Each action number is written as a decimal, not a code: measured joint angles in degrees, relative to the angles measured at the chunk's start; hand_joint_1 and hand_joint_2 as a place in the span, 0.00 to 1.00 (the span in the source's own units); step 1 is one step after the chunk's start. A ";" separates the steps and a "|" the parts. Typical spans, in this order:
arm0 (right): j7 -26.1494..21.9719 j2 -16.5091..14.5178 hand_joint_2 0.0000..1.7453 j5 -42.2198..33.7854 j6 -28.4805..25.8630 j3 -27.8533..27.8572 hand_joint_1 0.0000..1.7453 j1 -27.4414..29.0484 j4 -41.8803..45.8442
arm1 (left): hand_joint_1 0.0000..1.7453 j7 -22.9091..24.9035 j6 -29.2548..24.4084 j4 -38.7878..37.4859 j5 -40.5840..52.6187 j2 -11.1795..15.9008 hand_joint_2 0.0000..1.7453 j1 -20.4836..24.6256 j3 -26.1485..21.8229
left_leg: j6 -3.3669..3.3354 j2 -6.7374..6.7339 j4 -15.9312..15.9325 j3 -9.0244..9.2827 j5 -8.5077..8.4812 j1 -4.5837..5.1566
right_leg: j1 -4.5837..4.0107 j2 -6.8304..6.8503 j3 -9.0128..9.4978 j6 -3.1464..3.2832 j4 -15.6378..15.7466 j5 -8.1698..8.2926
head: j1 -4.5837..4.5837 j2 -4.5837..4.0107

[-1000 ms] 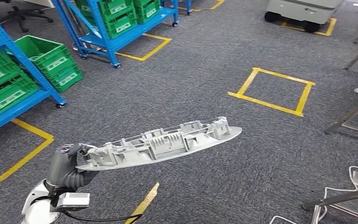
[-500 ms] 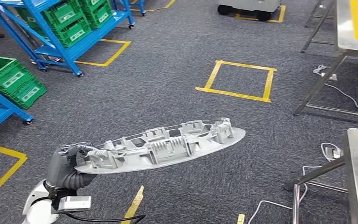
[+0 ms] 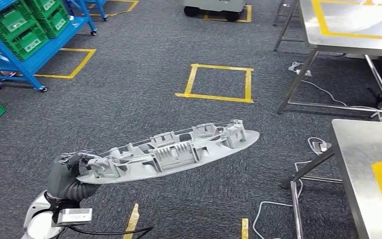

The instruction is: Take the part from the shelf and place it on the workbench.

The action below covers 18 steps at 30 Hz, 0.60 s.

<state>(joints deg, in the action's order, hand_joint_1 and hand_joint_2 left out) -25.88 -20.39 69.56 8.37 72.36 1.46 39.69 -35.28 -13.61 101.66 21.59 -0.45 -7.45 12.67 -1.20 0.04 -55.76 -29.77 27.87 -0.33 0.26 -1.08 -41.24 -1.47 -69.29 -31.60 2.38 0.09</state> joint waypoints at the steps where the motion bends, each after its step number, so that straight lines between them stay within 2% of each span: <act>1: -0.01 0.00 0.00 0.09 0.02 0.01 0.00 -0.09 0.00 | 1.00 -0.06 -0.10 -0.01 -0.12 -0.01 1.00 -0.04 -0.02 | 0.01 -0.90 -0.01 -0.03 0.02 0.03 | 0.13 0.47 -1.54 -0.27 -3.37 -1.28 | 0.01 0.00; 2: -0.02 0.00 0.00 0.22 0.05 0.03 0.00 -0.12 0.00 | 1.00 -0.11 -0.19 -0.01 -0.20 -0.01 1.00 -0.06 -0.03 | 0.04 -1.75 -0.02 -0.03 0.04 0.05 | 0.27 0.68 -2.27 -0.49 -5.16 -1.64 | 0.01 0.00; 3: -0.03 0.00 0.00 0.36 0.08 0.07 0.00 -0.11 0.00 | 1.00 -0.18 -0.25 -0.02 -0.31 -0.02 1.00 -0.06 -0.02 | 0.13 -2.53 -0.04 -0.01 0.10 0.04 | 0.39 0.88 -1.79 -0.68 -4.65 -0.91 | 0.01 0.00; 4: -0.06 0.01 0.00 0.52 0.11 0.12 0.00 -0.08 0.00 | 1.00 -0.26 -0.29 -0.02 -0.46 -0.04 1.00 -0.06 -0.01 | 0.27 -3.23 -0.07 0.06 0.19 0.02 | 0.51 1.32 -0.02 -0.81 -1.74 0.69 | 0.01 0.00; 5: -0.10 0.01 0.00 0.69 0.15 0.18 0.00 -0.08 0.00 | 1.00 -0.34 -0.34 -0.02 -0.63 -0.08 1.00 -0.05 0.01 | 0.50 -3.88 -0.16 0.17 0.34 0.00 | 0.58 2.28 2.50 -0.90 2.63 2.33 | 0.00 0.00; 7: -0.23 0.01 0.00 0.99 0.26 0.28 0.00 -0.27 -0.01 | 1.00 -0.48 -0.49 0.08 -1.00 -0.11 1.00 0.00 0.02 | 1.15 -4.94 -0.50 0.25 0.74 0.24 | 0.42 3.84 6.63 -0.46 9.51 4.16 | 0.05 0.00; 8: -0.30 0.01 0.00 1.11 0.33 0.33 0.00 -0.37 -0.02 | 1.00 -0.51 -0.57 0.15 -1.19 -0.13 1.00 0.04 0.03 | 1.44 -5.35 -0.66 0.27 0.86 0.38 | 0.28 4.12 7.40 -0.07 10.85 4.22 | 0.12 0.00; 10: -0.43 0.00 0.00 1.31 0.41 0.53 0.00 -0.38 -0.02 | 1.00 -0.54 -0.72 0.26 -1.55 -0.15 1.00 0.17 0.10 | 1.88 -6.12 -0.78 0.38 0.99 0.43 | 0.10 3.14 7.32 0.82 10.86 4.20 | 0.21 0.00; 11: -0.47 0.00 0.00 1.38 0.43 0.65 0.00 -0.35 -0.02 | 1.00 -0.54 -0.77 0.32 -1.68 -0.17 1.00 0.24 0.13 | 2.18 -5.82 -1.00 0.40 1.32 0.30 | 0.15 2.65 7.25 1.16 10.85 4.24 | 0.21 0.00; 13: -0.56 0.00 0.00 1.54 0.44 0.87 0.00 -0.38 -0.01 | 1.00 -0.54 -0.95 0.48 -1.88 -0.15 1.00 0.34 0.15 | 2.68 -3.48 -3.71 -0.61 3.51 0.00 | 0.29 1.61 7.23 1.81 10.92 4.43 | 0.32 0.00; 14: -0.58 0.00 0.00 1.62 0.45 0.93 0.00 -0.44 0.00 | 1.00 -0.54 -1.09 0.55 -1.98 -0.13 1.00 0.37 0.15 | 2.83 -1.94 -6.70 -1.91 5.33 -0.10 | 0.32 1.07 7.20 2.05 10.95 4.52 | 0.39 0.00; 15: -0.61 0.00 0.00 1.70 0.48 0.97 0.00 -0.51 0.00 | 1.00 -0.54 -1.22 0.60 -2.09 -0.11 1.00 0.36 0.16 | 2.84 -0.99 -10.60 -3.68 7.27 -0.12 | 0.23 0.45 7.15 2.23 10.94 4.57 | 0.45 0.00; 16: -0.62 0.00 0.00 1.75 0.50 0.99 0.00 -0.57 0.00 | 1.00 -0.54 -1.31 0.61 -2.17 -0.10 1.00 0.36 0.18 | 2.78 -0.64 -14.31 -5.43 8.73 -0.11 | 0.12 -0.21 7.11 2.36 10.94 4.62 | 0.44 0.00; 17: -0.63 0.00 0.00 1.78 0.52 1.01 0.00 -0.58 0.00 | 1.00 -0.54 -1.36 0.61 -2.23 -0.08 1.00 0.34 0.20 | 2.66 -0.52 -16.77 -6.68 9.28 -0.10 | -0.01 -0.93 7.08 2.45 10.93 4.66 | 0.44 0.00; 18: -0.63 0.00 0.00 1.78 0.53 1.02 0.00 -0.57 0.00 | 1.00 -0.54 -1.37 0.61 -2.25 -0.06 1.00 0.33 0.21 | 2.46 -0.42 -17.26 -7.06 8.64 -0.08 | -0.13 -1.70 7.07 2.50 10.92 4.71 | 0.43 0.00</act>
<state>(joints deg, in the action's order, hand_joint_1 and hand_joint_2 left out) -26.51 -20.39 71.34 8.90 73.38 0.89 39.69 -35.82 -14.97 102.27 19.34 -0.51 -7.12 12.87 1.25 -0.38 -73.02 -36.83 36.51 -0.42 0.13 -2.77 -34.17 1.02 -58.37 -26.89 2.80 0.09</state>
